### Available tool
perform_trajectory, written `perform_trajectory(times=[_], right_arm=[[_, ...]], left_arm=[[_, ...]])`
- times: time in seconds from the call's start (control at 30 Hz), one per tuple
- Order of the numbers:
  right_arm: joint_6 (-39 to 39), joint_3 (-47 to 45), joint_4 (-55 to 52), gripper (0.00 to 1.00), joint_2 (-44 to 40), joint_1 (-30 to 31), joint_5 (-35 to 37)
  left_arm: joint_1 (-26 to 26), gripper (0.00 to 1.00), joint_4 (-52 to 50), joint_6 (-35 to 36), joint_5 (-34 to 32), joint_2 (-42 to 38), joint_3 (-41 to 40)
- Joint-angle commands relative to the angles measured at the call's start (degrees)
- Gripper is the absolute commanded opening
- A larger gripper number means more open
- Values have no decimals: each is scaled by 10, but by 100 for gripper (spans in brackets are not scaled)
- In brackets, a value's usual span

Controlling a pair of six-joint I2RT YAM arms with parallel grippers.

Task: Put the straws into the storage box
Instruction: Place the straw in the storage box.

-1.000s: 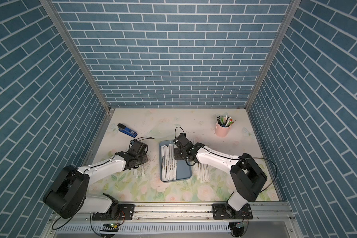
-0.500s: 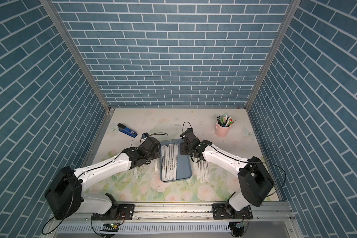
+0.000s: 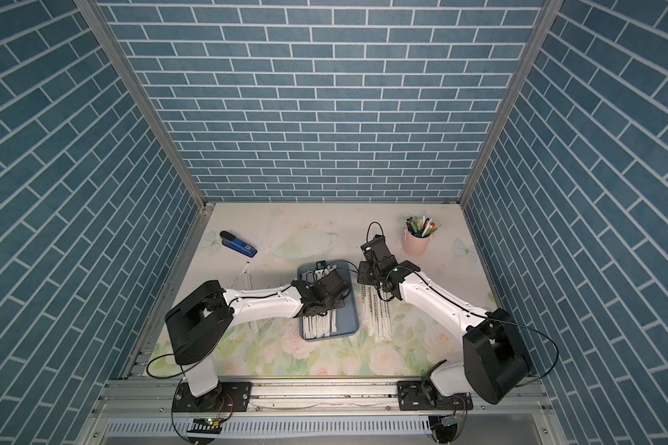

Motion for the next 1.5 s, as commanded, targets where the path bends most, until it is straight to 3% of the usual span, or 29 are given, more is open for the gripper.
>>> perform_trajectory(times=[0.0, 0.77, 1.0, 1.47], right_arm=[[-16, -10, -8, 25, -18, -4, 0], [-21, -11, 2, 24, -8, -7, -18], [-21, -13, 5, 23, -5, -7, -24], [-24, -25, 6, 22, -8, -9, -28]], left_arm=[[-8, 0, 3, -13, 8, 16, 9], [-7, 6, -28, -17, -9, 19, 9], [-7, 15, -30, -13, -14, 13, 17], [-5, 23, -56, 10, -42, -21, 39]])
